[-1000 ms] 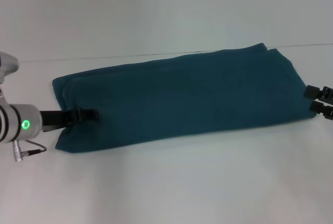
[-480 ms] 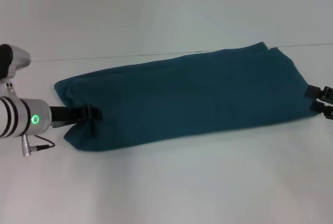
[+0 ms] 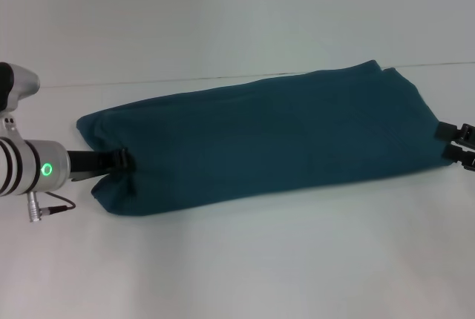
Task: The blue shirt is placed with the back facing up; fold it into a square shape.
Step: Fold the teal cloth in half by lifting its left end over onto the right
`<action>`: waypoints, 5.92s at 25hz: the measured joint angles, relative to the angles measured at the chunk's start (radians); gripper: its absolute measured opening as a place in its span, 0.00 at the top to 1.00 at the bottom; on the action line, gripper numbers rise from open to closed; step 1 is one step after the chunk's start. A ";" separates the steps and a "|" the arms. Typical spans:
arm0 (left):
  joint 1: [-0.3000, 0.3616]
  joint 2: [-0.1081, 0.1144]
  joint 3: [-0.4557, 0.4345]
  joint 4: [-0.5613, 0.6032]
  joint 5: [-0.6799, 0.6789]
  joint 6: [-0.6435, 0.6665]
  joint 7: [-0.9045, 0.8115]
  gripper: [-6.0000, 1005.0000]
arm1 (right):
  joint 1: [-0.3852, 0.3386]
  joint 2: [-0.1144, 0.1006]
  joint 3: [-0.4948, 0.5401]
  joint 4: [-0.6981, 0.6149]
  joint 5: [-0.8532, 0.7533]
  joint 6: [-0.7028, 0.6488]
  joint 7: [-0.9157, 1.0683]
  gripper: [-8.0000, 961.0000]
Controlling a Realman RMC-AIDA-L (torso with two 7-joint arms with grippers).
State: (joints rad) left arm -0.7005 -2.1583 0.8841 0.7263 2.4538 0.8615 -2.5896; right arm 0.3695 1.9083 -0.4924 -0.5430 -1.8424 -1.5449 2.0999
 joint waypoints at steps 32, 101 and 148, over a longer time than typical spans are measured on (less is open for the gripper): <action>0.109 0.001 -0.010 0.248 -0.147 0.223 0.165 0.91 | 0.002 0.000 0.025 0.000 0.000 -0.002 0.012 0.04; -0.296 -0.003 0.177 0.369 0.116 0.401 -0.207 0.91 | 0.007 0.008 0.017 0.013 -0.034 0.004 0.015 0.04; -0.360 -0.011 0.410 0.234 0.143 0.174 -0.129 0.91 | -0.002 0.009 0.016 0.015 -0.038 0.022 0.013 0.04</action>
State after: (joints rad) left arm -1.0605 -2.1691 1.2940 0.9605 2.5968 1.0358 -2.7185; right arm 0.3676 1.9171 -0.4764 -0.5277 -1.8806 -1.5232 2.1131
